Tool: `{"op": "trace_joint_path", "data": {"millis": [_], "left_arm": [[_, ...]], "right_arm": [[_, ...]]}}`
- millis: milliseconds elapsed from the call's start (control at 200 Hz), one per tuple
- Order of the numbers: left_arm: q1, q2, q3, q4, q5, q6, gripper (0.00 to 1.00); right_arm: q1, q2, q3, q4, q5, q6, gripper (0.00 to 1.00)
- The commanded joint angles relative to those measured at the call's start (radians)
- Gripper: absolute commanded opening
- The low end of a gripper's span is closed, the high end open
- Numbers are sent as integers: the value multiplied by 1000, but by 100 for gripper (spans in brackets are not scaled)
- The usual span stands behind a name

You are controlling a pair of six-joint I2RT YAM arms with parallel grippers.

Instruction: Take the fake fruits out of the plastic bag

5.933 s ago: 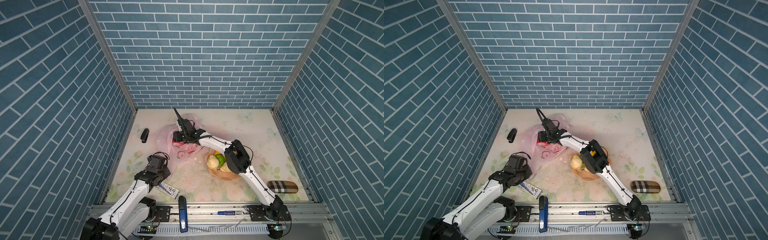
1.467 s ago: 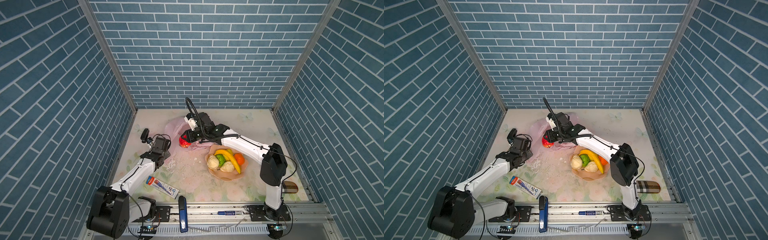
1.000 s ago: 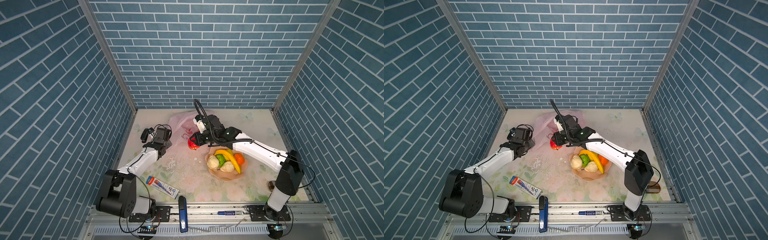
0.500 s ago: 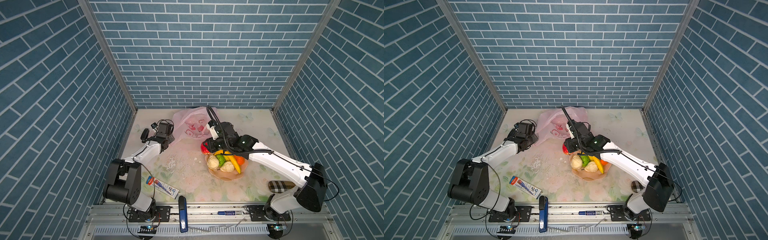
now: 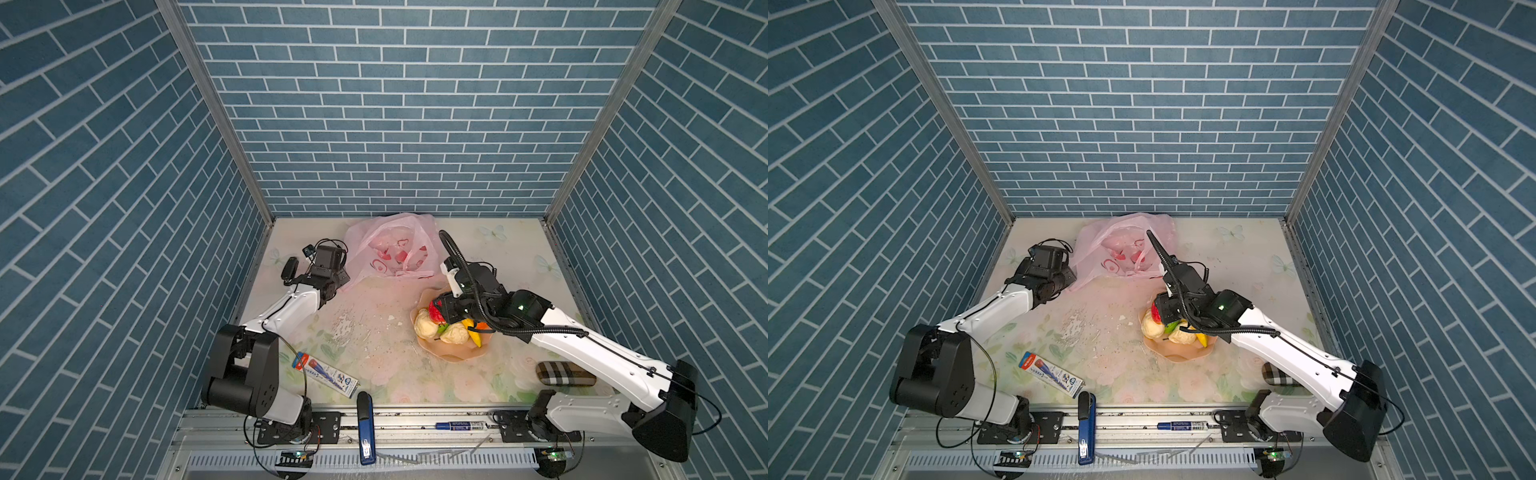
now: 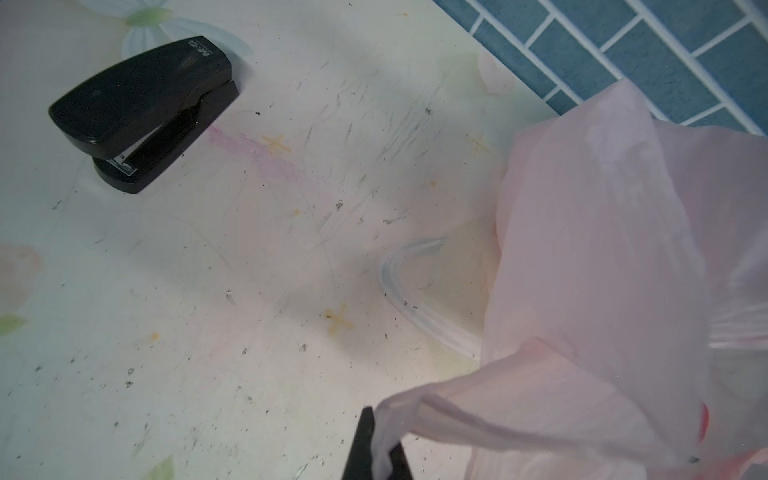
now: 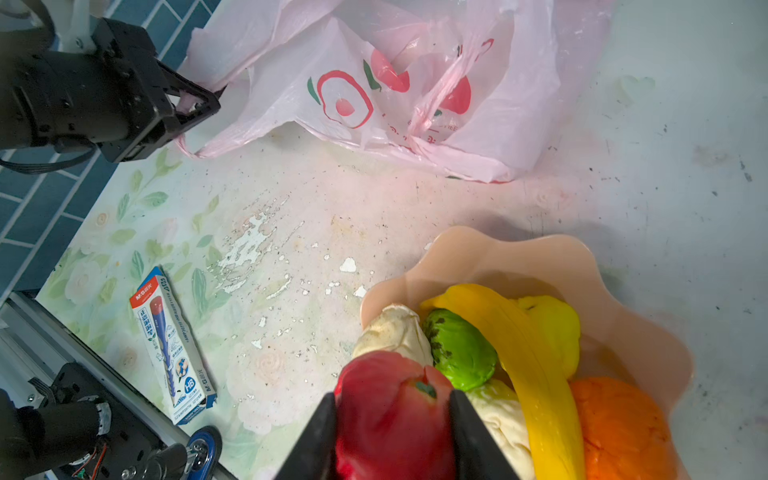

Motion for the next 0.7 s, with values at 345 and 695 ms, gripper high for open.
{"op": "trace_joint_path", "data": {"millis": [345,695], "left_arm": [[-23,-59,-47,-13,-6,19,2],[-30,-91,-49,-35,-22,24,2]], "right_arm": [[0,-49,-190,13,13,91,8],[0,-56,-277,70,11,117,8]]}}
